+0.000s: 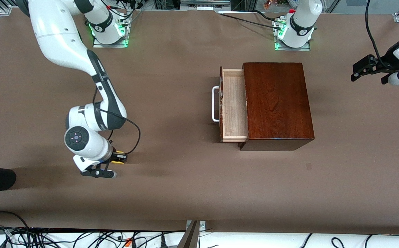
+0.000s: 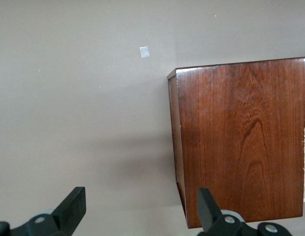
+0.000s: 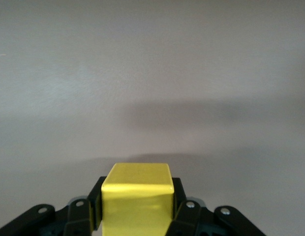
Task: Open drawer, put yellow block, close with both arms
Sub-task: 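Close the right gripper on the yellow cube, then lift the yellow cube and carry it over the open drawer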
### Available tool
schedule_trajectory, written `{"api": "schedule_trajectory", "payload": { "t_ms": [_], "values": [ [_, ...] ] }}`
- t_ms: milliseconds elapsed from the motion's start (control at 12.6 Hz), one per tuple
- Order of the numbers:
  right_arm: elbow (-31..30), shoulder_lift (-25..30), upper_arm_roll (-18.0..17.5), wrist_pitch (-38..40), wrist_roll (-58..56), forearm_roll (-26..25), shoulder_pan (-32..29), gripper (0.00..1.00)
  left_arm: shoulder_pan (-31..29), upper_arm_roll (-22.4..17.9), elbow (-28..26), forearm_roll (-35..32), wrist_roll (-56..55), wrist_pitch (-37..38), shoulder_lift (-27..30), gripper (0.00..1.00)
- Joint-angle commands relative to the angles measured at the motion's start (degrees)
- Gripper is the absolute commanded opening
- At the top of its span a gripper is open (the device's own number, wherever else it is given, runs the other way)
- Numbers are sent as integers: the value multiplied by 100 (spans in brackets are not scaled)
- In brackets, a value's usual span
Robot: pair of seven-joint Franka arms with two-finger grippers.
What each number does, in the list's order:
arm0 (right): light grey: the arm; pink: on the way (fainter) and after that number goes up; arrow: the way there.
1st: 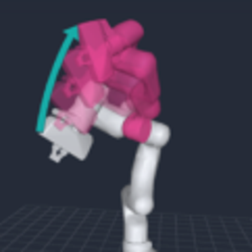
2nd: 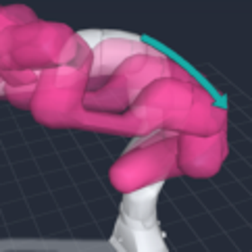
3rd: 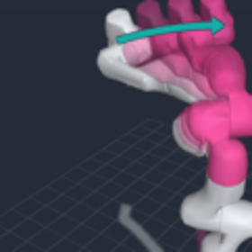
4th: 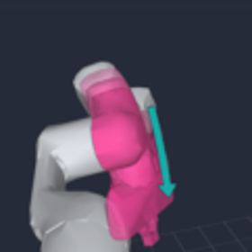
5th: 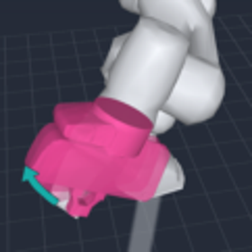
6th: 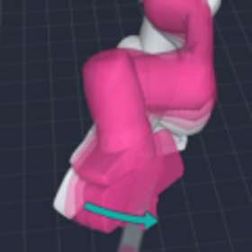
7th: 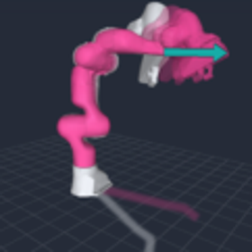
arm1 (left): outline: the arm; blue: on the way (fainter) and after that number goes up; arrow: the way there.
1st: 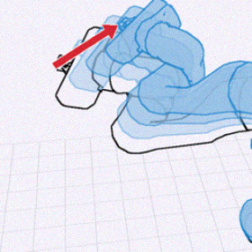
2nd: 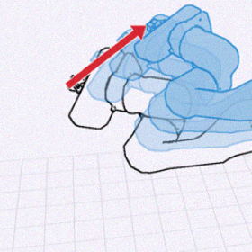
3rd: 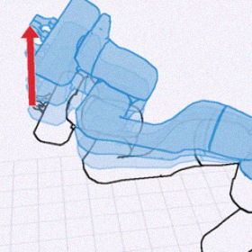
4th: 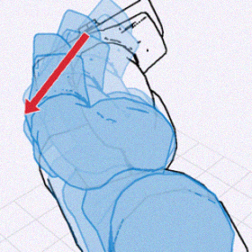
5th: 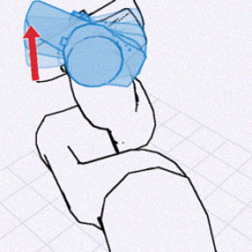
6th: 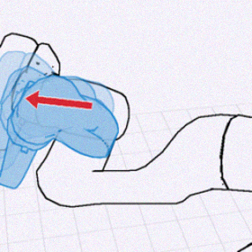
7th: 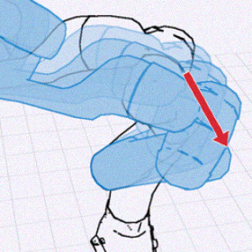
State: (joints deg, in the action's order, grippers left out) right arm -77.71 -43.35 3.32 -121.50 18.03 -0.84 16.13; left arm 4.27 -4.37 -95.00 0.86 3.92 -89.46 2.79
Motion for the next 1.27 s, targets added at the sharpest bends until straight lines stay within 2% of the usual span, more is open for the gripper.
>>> {"api": "schedule_trajectory", "payload": {
  "t_ms": [0, 158, 317, 475, 791, 950, 1187],
  "values": [
    [-174, 1071, -60, 1142, -107, 49, 4, 0, -5, -47, 632, 37, 91, 192, -463, 100],
    [-95, 1704, -77, 2100, 129, 224, 126, 0, -197, 119, 606, 20, 91, 140, -464, 100],
    [168, 2005, -104, 3014, 585, 347, 214, 0, -260, 252, 571, -68, 91, 69, -420, 100],
    [274, 2181, -392, 3500, 1724, 716, 250, 0, -164, 252, 527, -270, 83, 60, -359, 100],
    [274, 2287, -1463, 3572, 4596, 709, 250, 0, -190, 252, 474, -262, 126, 78, -332, 100],
    [274, 2244, -1947, 3293, 6179, 673, 337, 0, -181, 261, 483, -262, 135, 78, -332, 100],
    [274, 2024, -1967, 2581, 8158, 516, 1074, 0, -242, 287, 465, -227, 170, 131, -332, 100]
  ]
}}
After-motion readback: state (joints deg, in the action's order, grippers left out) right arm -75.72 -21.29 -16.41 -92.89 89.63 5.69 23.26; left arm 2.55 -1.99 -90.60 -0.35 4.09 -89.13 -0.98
